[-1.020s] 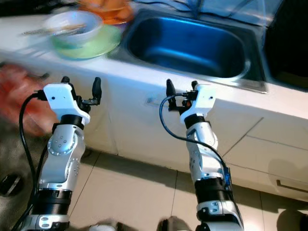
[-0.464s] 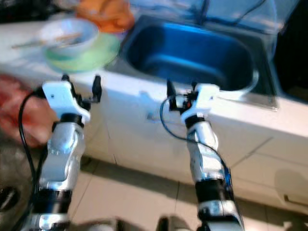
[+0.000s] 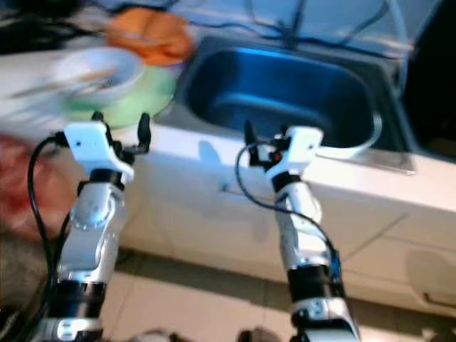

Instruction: Kitchen organization

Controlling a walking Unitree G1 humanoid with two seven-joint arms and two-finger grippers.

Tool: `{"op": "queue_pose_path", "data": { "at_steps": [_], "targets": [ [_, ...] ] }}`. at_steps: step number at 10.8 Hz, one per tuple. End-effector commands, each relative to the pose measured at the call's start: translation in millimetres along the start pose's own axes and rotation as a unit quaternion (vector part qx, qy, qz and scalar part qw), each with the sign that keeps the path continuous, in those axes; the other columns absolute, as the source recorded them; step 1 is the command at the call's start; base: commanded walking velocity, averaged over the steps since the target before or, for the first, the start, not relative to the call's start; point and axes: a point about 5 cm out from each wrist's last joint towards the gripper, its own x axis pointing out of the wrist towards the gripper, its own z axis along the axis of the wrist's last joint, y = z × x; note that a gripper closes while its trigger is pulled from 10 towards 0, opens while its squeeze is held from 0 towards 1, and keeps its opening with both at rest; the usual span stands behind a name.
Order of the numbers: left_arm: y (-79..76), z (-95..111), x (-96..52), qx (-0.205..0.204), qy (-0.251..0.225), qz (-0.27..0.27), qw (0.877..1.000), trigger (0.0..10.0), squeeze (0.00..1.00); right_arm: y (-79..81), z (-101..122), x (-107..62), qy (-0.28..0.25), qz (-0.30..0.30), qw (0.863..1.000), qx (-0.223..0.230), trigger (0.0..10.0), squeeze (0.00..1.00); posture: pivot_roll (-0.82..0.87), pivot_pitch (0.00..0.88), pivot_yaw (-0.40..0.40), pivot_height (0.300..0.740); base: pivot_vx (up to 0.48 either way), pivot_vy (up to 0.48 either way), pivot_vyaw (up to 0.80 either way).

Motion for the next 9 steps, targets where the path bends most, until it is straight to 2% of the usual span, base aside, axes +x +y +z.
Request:
{"op": "queue_pose_path", "data": {
  "at_steps": [1,3,5,6,9],
  "targets": [
    [-8.2,2,1.2,-0.001,-0.002,-0.017,1.0,10.0,0.0,-5.1,4,-0.1,-0.006,-0.01,1.0,0.001,10.0,0.0,0.08,0.138,-0.062,0.74,0.315,0.0,0.0],
    [-9.9,2,0.9,-0.002,-0.001,-0.024,1.0,10.0,0.0,-4.3,2,0.3,-0.001,-0.01,1.0,0.011,10.0,0.0,0.08,0.138,-0.062,0.74,0.315,0.24,-0.25],
    [-12.0,2,0.6,-0.003,0.001,-0.031,1.0,10.0,0.0,-5.2,1,0.4,0.002,-0.014,1.0,0.008,10.0,0.0,0.09,0.136,-0.063,0.74,0.317,0.0,-0.68],
    [-17.8,0,-0.6,0.003,0.006,-0.052,0.999,10.0,0.0,-6.0,1,0.4,0.0,-0.017,1.0,0.007,10.0,0.0,0.09,0.137,-0.063,0.74,0.251,0.0,0.0],
    [-25.6,-3,-3.7,0.008,0.011,-0.081,0.997,10.0,0.0,-5.8,1,0.5,0.0,-0.018,1.0,0.006,10.0,0.0,0.09,0.138,-0.063,0.74,0.0,0.0,0.0]
  ]
}}
